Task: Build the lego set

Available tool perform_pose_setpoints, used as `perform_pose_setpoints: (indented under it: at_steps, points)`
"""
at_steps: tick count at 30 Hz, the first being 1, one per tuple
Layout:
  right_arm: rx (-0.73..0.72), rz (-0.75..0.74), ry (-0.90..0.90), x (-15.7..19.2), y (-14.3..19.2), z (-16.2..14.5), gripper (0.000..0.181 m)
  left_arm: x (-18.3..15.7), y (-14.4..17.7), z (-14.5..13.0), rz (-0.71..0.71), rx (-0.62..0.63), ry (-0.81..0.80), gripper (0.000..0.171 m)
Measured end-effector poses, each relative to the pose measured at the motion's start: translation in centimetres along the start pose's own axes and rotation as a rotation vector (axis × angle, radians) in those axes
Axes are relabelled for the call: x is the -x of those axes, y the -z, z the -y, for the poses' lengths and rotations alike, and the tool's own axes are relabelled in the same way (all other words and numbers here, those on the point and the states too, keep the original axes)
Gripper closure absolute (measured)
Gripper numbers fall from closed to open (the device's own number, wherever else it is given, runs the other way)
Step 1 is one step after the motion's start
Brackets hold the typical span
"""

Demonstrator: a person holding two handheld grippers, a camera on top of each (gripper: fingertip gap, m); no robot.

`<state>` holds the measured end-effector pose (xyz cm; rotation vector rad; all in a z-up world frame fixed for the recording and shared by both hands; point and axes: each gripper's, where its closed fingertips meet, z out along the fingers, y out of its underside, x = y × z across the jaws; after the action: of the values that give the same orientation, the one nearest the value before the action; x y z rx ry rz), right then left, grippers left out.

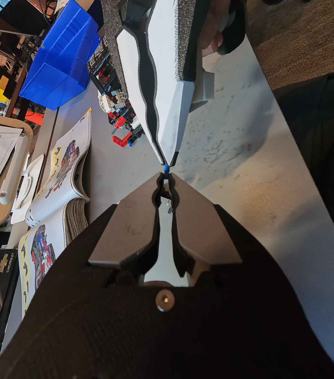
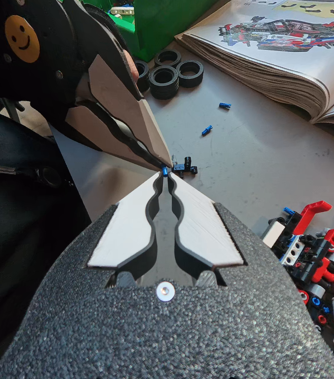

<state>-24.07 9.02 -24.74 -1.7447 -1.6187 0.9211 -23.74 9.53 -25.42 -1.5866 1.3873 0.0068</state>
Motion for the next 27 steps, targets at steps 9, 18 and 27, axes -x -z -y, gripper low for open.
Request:
perform_pose_setpoints:
  at_steps: [9,18,27]
  points:
    - [0.021,-0.013,0.046,0.0,0.0,-0.1,0.177,0.0,-0.1,0.2,0.003,-0.001,-0.019,0.171]
    - [0.028,-0.023,0.061,0.0,-0.1,-0.2,0.178,-0.1,-0.1,0.0,-0.018,-0.006,0.005,0.171]
    - [-0.024,-0.136,0.014,-1.2,-0.9,-0.2,0.178,2.3,0.5,-1.7,-0.187,0.019,0.285,0.158]
